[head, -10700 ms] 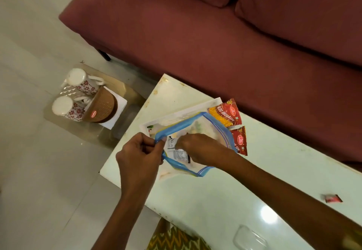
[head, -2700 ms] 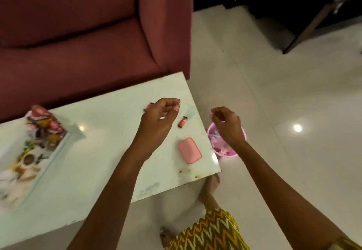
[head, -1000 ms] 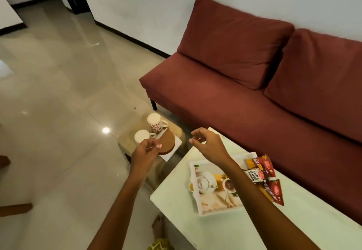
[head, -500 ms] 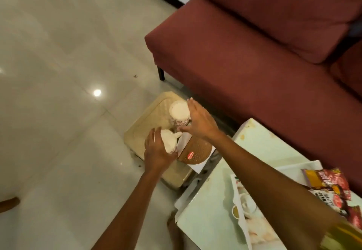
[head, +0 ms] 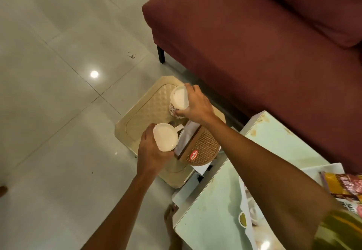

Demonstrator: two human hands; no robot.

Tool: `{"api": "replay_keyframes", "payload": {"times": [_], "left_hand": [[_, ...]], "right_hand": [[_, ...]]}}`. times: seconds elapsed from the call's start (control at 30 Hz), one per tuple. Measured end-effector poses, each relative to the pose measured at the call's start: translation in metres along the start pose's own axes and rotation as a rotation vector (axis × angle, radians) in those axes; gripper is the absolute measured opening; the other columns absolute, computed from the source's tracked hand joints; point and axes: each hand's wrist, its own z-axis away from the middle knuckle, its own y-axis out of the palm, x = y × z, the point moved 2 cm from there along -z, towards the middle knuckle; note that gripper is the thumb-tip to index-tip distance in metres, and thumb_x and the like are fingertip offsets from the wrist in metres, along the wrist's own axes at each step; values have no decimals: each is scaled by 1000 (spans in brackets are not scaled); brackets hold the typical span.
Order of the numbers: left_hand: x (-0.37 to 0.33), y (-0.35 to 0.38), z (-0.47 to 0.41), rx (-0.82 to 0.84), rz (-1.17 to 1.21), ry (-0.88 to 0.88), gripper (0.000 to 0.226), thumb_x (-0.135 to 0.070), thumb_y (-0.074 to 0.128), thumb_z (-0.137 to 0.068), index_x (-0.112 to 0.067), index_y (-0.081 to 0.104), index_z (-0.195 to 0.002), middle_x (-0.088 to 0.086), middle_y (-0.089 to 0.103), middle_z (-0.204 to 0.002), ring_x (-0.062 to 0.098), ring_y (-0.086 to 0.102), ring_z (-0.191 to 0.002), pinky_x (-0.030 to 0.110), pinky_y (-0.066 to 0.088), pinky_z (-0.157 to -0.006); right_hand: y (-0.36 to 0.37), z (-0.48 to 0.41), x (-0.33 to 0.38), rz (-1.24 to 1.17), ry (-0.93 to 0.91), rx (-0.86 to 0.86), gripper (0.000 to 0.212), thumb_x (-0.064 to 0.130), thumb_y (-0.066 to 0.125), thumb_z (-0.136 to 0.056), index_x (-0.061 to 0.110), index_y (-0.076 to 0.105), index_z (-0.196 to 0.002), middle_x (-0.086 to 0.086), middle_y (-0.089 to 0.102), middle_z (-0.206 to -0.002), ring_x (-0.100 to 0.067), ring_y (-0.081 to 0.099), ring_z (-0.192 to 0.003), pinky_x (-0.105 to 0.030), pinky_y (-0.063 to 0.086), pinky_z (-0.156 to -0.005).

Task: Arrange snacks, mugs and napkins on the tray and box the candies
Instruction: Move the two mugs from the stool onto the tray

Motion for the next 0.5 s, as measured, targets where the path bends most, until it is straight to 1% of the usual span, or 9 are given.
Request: {"api": "replay_keyframes", "payload": {"times": [0.1, 0.23, 0.33, 0.43, 0.5], "left_hand": [[-9, -8, 1, -43, -42, -14, 94, -26, 89, -48, -7, 43, -127, 17, 54, -124, 30, 53, -110, 45, 50, -88], [-32, -25, 6, -101, -89, 15, 93, -32, 88, -51, -8, 42, -128, 16, 55, -125, 30, 54, -110, 47, 51, -89], [-58, -33, 20, -104, -80, 75, 90, -31, 87, -53, -7, 43, -128, 16, 56, -124, 31, 56, -109, 48, 51, -91], [-91, -32, 44, -75, -52, 133, 89, -30, 87, -53, -8, 43, -128, 15, 56, -125, 31, 56, -110, 50, 51, -92], [-111, -26, 63, -46, -33, 160, 91, -30, 87, -52, -9, 43, -128, 14, 56, -125, 30, 56, -110, 45, 51, -92]], "right_hand": [[-22, 3, -1, -86, 8, -79, 89, 37, 81, -63, 13, 33, -133, -13, 44, -128, -31, 51, -111, -40, 46, -86], [-67, 27, -12, -141, 1, -165, 92, 40, 82, -60, 15, 33, -134, -9, 45, -128, -28, 52, -110, -39, 46, -86], [-100, 67, -26, -152, 16, -188, 94, 40, 83, -59, 15, 34, -135, -7, 45, -130, -23, 50, -113, -34, 44, -88], [-129, 128, -42, -156, 27, -178, 95, 40, 84, -57, 15, 35, -134, -6, 45, -131, -21, 49, -113, -30, 43, -84], [-141, 170, -55, -152, 50, -167, 94, 38, 84, -56, 16, 35, -133, -4, 45, -131, -21, 49, -112, -26, 42, -81]]}}
